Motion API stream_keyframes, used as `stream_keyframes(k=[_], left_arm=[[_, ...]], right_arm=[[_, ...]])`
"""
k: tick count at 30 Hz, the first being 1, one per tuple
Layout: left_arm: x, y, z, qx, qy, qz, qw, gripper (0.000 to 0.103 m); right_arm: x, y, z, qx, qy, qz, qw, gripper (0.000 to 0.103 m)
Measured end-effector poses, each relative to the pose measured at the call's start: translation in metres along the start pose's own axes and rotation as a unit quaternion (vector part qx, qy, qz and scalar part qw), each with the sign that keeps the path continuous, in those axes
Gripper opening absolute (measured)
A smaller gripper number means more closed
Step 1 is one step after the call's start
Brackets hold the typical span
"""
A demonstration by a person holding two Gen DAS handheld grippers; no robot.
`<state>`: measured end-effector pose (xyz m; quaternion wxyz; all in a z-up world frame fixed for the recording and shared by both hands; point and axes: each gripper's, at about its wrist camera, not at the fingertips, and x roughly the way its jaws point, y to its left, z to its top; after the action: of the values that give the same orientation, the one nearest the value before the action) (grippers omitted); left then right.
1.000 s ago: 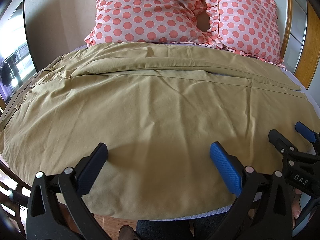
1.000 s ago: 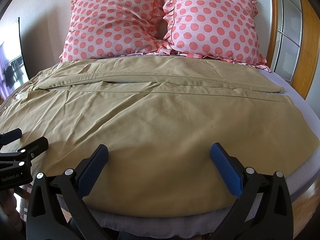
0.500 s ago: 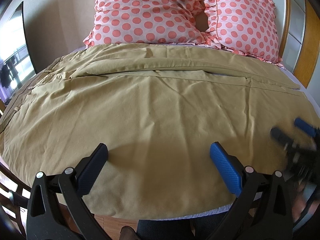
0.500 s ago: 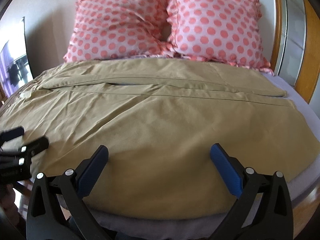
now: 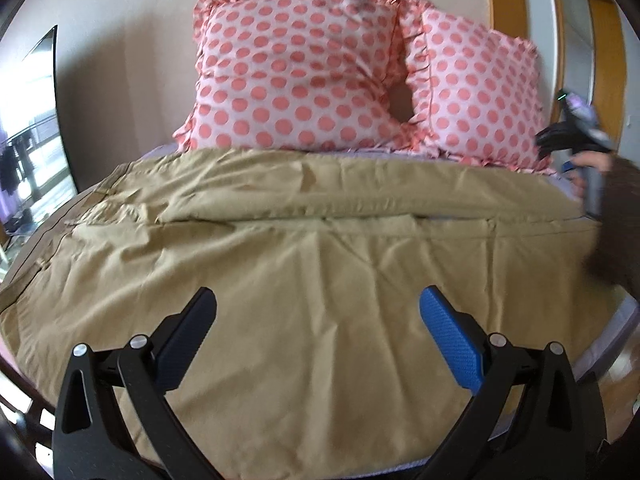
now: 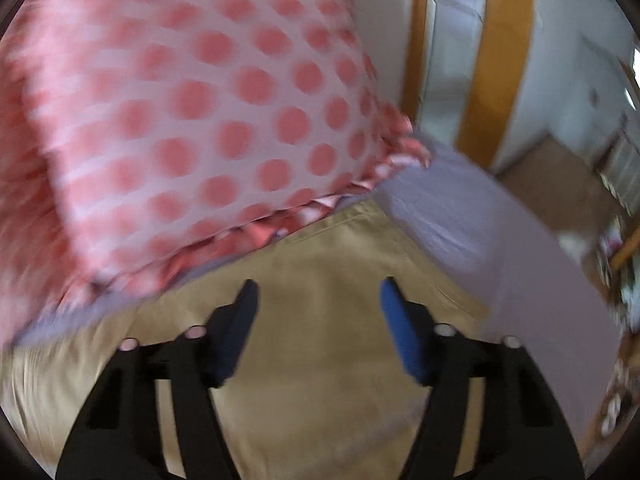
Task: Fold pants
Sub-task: 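Grasp the khaki pants leg hem with the right gripper and lift it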
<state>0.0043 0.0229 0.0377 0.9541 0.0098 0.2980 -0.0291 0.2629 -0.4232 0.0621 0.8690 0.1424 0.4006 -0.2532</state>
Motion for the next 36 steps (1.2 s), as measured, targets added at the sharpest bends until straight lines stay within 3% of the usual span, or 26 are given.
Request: stream_keyframes(k=[4,10,13,14,15,16,19,22,26,28,30,32,36], left_arm=[[0.007,0.002,0.002,0.004,-0.008,-0.009,0.9999,0.101],[0.023,0.002,0.003,0.003,0.001,-0.023,0.9997,0.101],[0.03,-0.001,0.002,0.002,0.011,-0.025,0.9996,0.101],[0.031,-0.001,0.001,0.001,0.012,-0.026,0.9996,0.101],[0.03,-0.001,0.0,0.0,0.011,-0.028,0.9996,0.101],[0.029,-0.001,0.0,-0.001,0.009,-0.029,0.9995,0.101],[0.024,0.001,0.0,-0.008,0.004,-0.029,0.9995,0.101],[0.019,0.007,-0.001,-0.019,0.004,-0.026,0.9995,0.101],[0.009,0.023,-0.004,-0.049,-0.004,-0.028,0.9984,0.101],[0.005,0.031,-0.004,-0.064,-0.009,-0.037,0.9972,0.101],[0.001,0.038,-0.005,-0.078,-0.013,-0.041,0.996,0.101],[-0.003,0.043,-0.003,-0.086,-0.019,-0.041,0.9953,0.101],[-0.006,0.056,0.008,-0.103,-0.022,-0.056,0.9928,0.101]], right_arm=[[0.062,-0.007,0.029,0.09,0.048,-0.033,0.994,0.054],[0.098,-0.003,0.043,0.1,0.061,-0.086,0.989,0.056],[0.11,-0.002,0.045,0.084,0.047,-0.101,0.99,0.056],[0.111,-0.001,0.044,0.069,0.038,-0.095,0.992,0.05],[0.111,-0.002,0.043,0.06,0.031,-0.066,0.995,0.033],[0.115,-0.006,0.044,0.059,0.027,-0.058,0.996,0.024],[0.114,-0.023,0.037,0.072,0.012,-0.036,0.997,0.006],[0.107,-0.052,0.03,0.119,0.004,0.028,0.992,0.004],[0.049,-0.093,0.009,0.143,-0.062,0.128,0.979,0.004],[0.012,-0.109,-0.011,0.142,-0.086,0.163,0.973,0.004],[-0.033,-0.143,-0.055,0.152,-0.101,0.206,0.961,0.004],[-0.067,-0.163,-0.105,0.162,-0.091,0.217,0.958,0.004],[-0.075,-0.178,-0.16,0.192,-0.023,0.238,0.952,0.005]])
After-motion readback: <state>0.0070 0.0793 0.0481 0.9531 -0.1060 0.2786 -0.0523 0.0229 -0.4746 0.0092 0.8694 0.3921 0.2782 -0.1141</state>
